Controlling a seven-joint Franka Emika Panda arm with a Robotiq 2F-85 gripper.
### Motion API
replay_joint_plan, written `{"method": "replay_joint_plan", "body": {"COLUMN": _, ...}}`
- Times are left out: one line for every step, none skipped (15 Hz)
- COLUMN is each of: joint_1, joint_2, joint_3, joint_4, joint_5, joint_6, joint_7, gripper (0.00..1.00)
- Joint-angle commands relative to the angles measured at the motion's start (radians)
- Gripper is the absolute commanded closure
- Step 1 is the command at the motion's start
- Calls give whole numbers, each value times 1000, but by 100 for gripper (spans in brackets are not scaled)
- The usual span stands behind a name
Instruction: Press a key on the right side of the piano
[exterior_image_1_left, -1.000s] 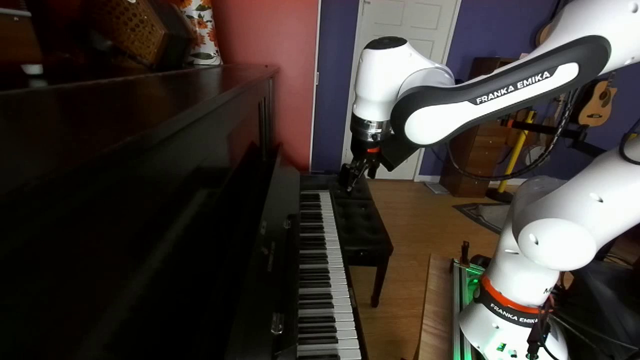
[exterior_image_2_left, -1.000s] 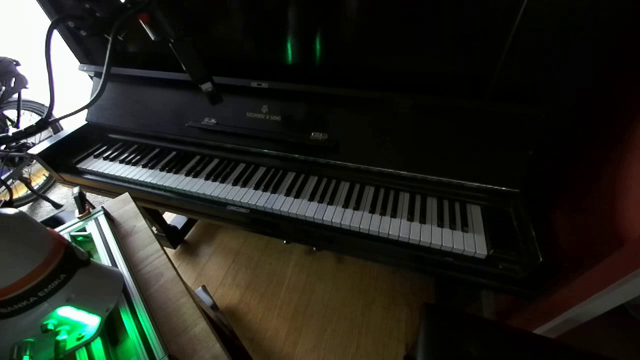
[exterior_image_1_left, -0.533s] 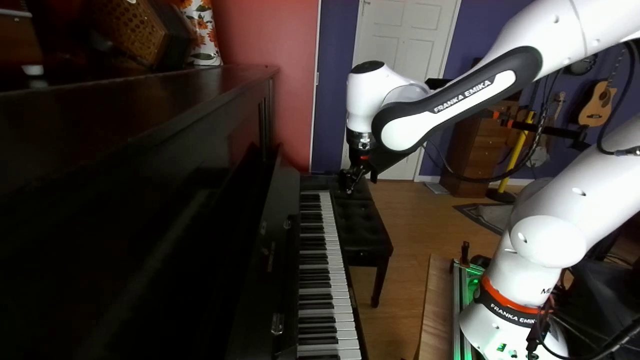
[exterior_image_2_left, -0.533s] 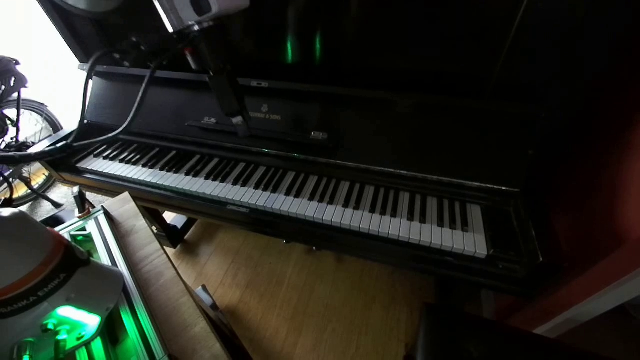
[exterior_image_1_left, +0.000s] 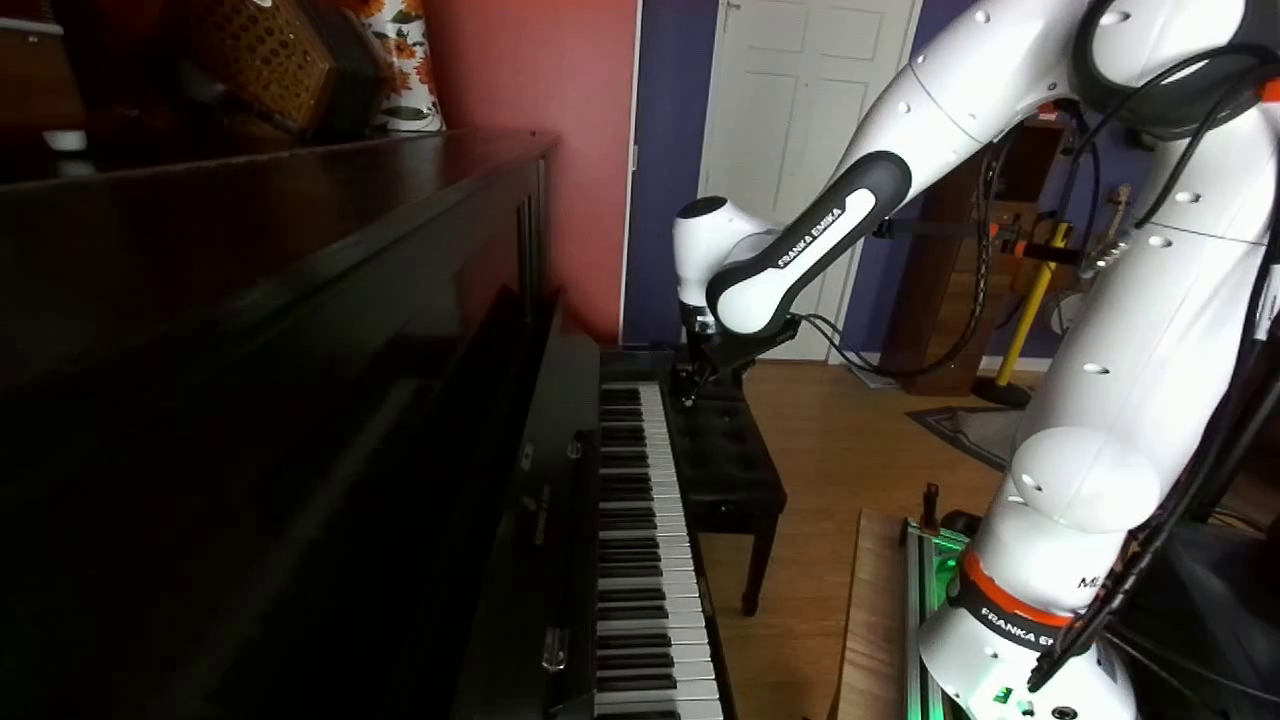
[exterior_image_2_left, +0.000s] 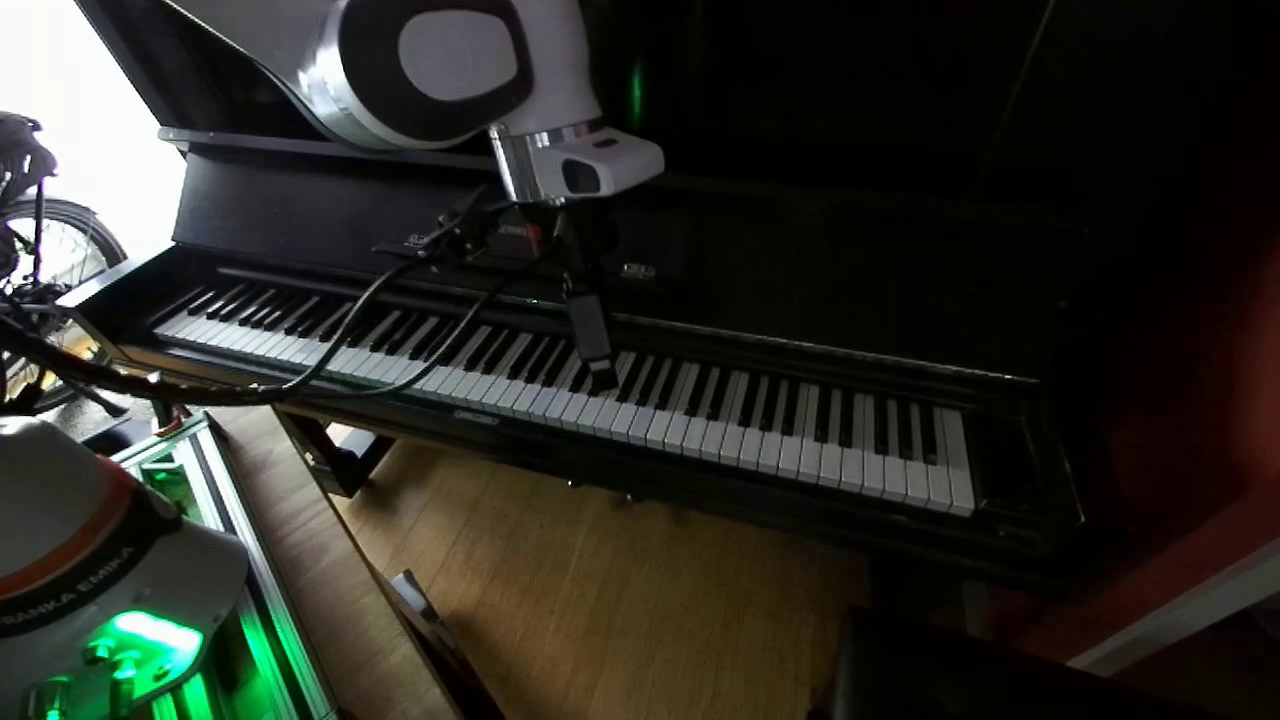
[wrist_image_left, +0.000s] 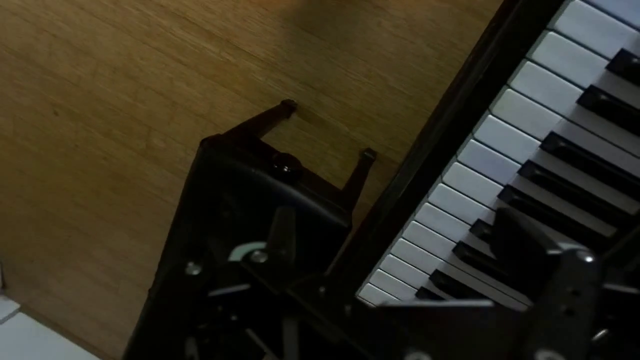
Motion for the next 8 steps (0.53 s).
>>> {"method": "replay_joint_plan", "body": {"joint_1": 56, "joint_2": 8, "joint_3": -59, "joint_4": 6, "joint_5": -2, "joint_6": -4, "joint_7": -1, "gripper": 0}}
{"method": "replay_joint_plan", "body": {"joint_1": 61, "joint_2": 5, "joint_3": -60, "joint_4": 7, "joint_5": -2, "joint_6": -5, "joint_7": -1, "gripper": 0}}
{"method": "replay_joint_plan", "body": {"joint_1": 66, "joint_2": -3, "joint_3": -58, "joint_4": 6, "joint_5": -2, "joint_6": -6, "joint_7": 0, "gripper": 0}}
{"method": "replay_joint_plan", "body": {"joint_1": 70, "joint_2": -11, "joint_3": -55, "joint_4": 5, "joint_5": -2, "joint_6": -7, "joint_7": 0, "gripper": 0}}
{"method": "replay_joint_plan", "body": {"joint_1": 71, "joint_2": -16, "joint_3": -54, "joint_4": 5, "joint_5": -3, "joint_6": -7, "joint_7": 0, "gripper": 0}}
{"method": "replay_joint_plan", "body": {"joint_1": 71, "joint_2": -18, "joint_3": -53, "joint_4": 4, "joint_5": -3, "joint_6": -7, "joint_7": 0, "gripper": 0}}
{"method": "replay_joint_plan", "body": {"joint_1": 72, "joint_2": 5, "joint_3": -56, "joint_4": 19, "joint_5": -1, "joint_6": -16, "joint_7": 8, "gripper": 0}}
{"method": "replay_joint_plan", "body": {"joint_1": 65, "joint_2": 45, "joint_3": -63, "joint_4": 49, "joint_5": -48, "joint_6": -7, "joint_7": 84, "gripper": 0}}
